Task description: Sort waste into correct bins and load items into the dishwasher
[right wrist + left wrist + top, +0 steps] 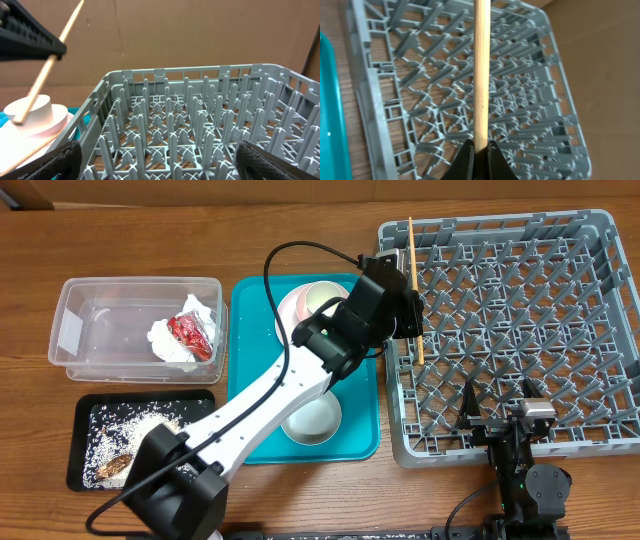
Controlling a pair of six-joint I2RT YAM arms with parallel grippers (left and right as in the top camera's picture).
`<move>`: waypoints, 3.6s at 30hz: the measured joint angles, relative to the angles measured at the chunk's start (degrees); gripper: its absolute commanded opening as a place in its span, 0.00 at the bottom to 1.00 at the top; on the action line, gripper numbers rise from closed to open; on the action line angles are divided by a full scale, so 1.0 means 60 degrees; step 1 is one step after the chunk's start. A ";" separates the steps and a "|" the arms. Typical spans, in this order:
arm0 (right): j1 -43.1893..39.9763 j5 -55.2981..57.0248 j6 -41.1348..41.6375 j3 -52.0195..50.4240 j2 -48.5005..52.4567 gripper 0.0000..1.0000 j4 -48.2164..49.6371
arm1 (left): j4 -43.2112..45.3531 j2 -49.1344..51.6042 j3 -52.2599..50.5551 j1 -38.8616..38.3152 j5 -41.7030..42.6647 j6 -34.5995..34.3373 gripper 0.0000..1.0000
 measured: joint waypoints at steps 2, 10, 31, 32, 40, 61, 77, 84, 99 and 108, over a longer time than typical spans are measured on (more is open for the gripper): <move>0.0000 0.0000 0.0000 0.0000 0.0000 1.00 0.0004 | 0.0025 0.0259 0.0000 0.0000 -0.0106 -0.0211 0.04; 0.0000 0.0000 0.0000 0.0000 0.0000 1.00 0.0007 | 0.0667 0.1279 0.0000 0.0000 -0.0233 -0.0612 0.36; 0.0000 0.0000 0.0000 0.0000 0.0000 1.00 0.0011 | -0.1585 0.0441 0.0026 0.0259 0.0186 0.4747 0.36; 0.0004 -0.0004 0.0007 0.0000 0.0000 1.00 0.0007 | -0.1872 0.0328 0.0033 0.0324 0.0098 0.4929 0.34; 0.0000 0.0000 0.0004 0.0000 0.0000 1.00 0.0004 | -0.4266 0.0102 0.0084 0.0710 -0.0543 0.5646 0.25; 0.0000 0.0000 -0.0004 0.0000 0.0000 1.00 0.0007 | -0.4149 0.2204 0.0047 0.0965 -0.1683 0.5635 0.21; 0.0000 0.0000 0.0000 0.0000 0.0000 1.00 0.0004 | -0.3854 0.2266 0.0047 0.1064 -0.1792 0.5632 0.28; 0.0000 0.0004 0.0000 0.0000 0.0000 1.00 0.0004 | -0.3577 0.2426 0.0047 0.1067 -0.2055 0.5606 0.28; 0.0000 0.0000 0.0000 0.0000 0.0000 1.00 0.0007 | -0.3472 0.2699 0.0040 0.1067 -0.2131 0.5410 0.15; 0.0000 -0.0004 0.0004 0.0000 0.0000 1.00 0.0000 | -0.3326 0.2707 0.0040 0.1067 -0.2127 0.5380 0.10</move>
